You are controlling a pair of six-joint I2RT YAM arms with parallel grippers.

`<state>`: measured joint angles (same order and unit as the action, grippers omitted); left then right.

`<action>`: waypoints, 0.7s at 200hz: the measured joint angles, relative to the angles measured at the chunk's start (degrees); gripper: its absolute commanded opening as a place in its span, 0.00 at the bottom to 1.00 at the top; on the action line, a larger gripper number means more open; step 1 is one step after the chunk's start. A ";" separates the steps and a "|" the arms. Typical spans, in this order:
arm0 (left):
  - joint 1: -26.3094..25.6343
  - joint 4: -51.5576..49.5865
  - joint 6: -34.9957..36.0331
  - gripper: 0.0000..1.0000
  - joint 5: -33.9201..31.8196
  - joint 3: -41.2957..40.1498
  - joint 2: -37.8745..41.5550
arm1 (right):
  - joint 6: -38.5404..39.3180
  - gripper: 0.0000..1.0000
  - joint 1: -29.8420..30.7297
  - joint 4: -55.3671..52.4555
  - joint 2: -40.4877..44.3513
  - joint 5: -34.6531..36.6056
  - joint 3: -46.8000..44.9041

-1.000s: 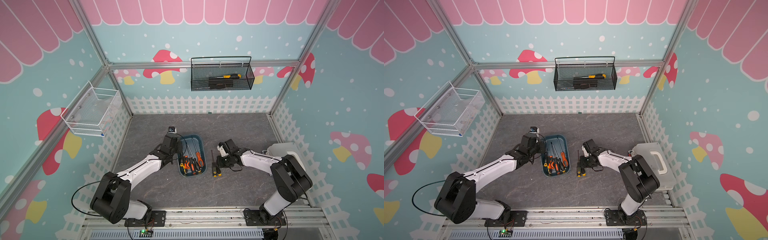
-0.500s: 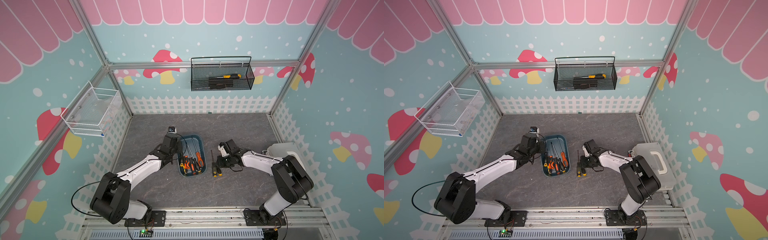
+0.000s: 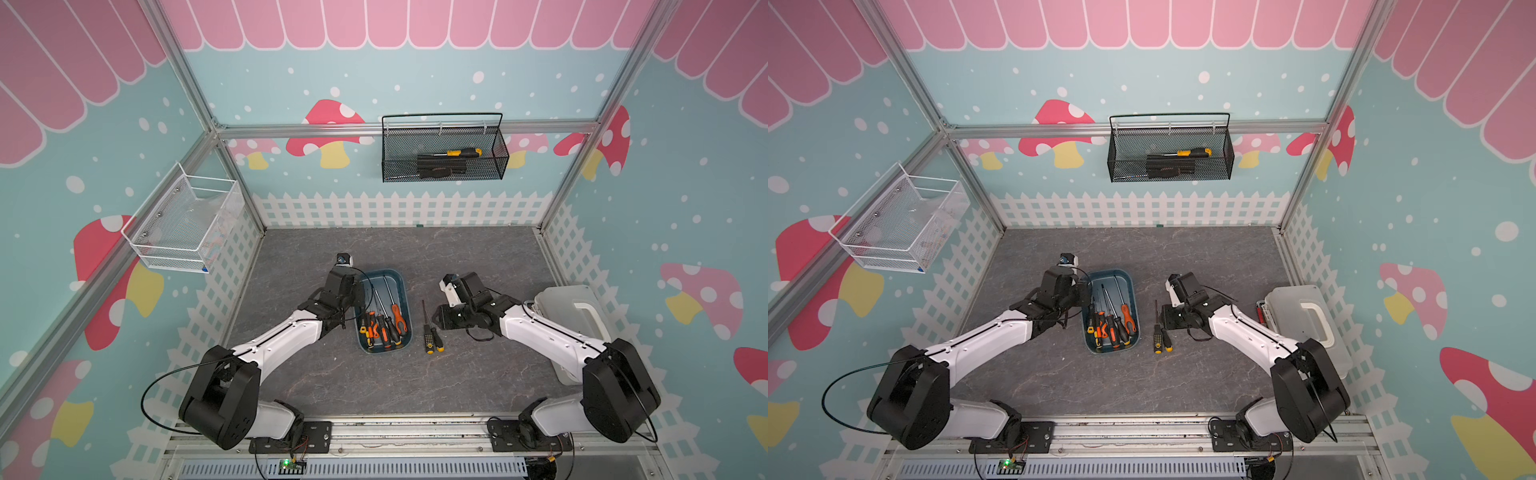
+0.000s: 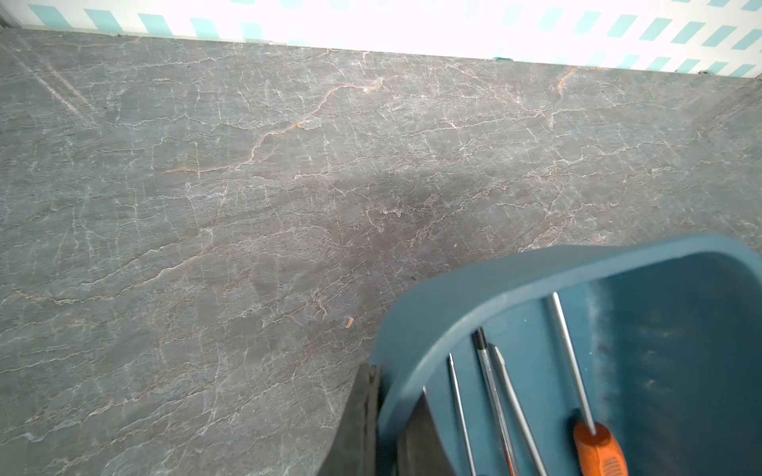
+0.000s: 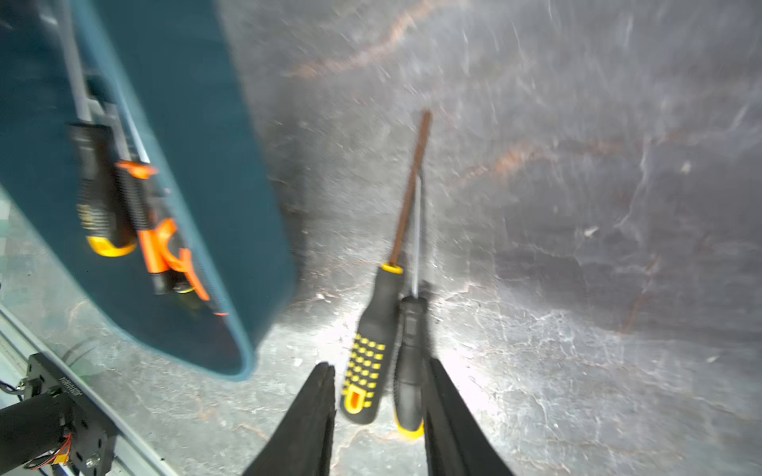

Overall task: Take out the screwdriver from the storage box
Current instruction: Place the screwdriver at the center of the board, then pick up the screwdriver from the storage box.

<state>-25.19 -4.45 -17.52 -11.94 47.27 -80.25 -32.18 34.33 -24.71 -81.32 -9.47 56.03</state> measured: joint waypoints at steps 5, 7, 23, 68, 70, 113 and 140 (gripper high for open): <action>-0.04 0.00 0.00 0.00 -0.07 0.00 0.00 | 0.31 0.38 1.09 -0.87 -0.24 0.79 2.01; -0.07 0.00 0.00 0.00 -0.07 0.00 0.00 | 0.50 0.38 1.64 -1.27 -0.46 1.01 2.95; -0.20 0.00 0.00 0.00 -0.22 0.00 0.00 | 1.77 0.38 5.40 -2.84 -2.54 2.75 10.19; -0.50 -0.02 0.00 0.00 -0.31 0.00 0.00 | 5.07 0.36 10.78 -3.87 -14.38 4.48 23.76; -0.50 -0.04 0.00 0.00 -0.31 0.00 0.00 | 5.22 0.36 10.78 -3.98 -14.88 4.48 24.00; -0.55 -0.09 0.00 0.00 -0.46 0.00 0.00 | 7.37 0.37 10.75 -7.28 -21.53 5.16 24.61; -0.55 -0.11 0.00 0.00 -0.46 0.00 0.00 | 8.46 0.36 10.78 -8.28 -22.38 5.31 24.98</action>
<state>-25.74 -4.56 -17.52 -12.40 47.27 -80.25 -23.73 45.10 -32.99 -103.70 -4.16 81.01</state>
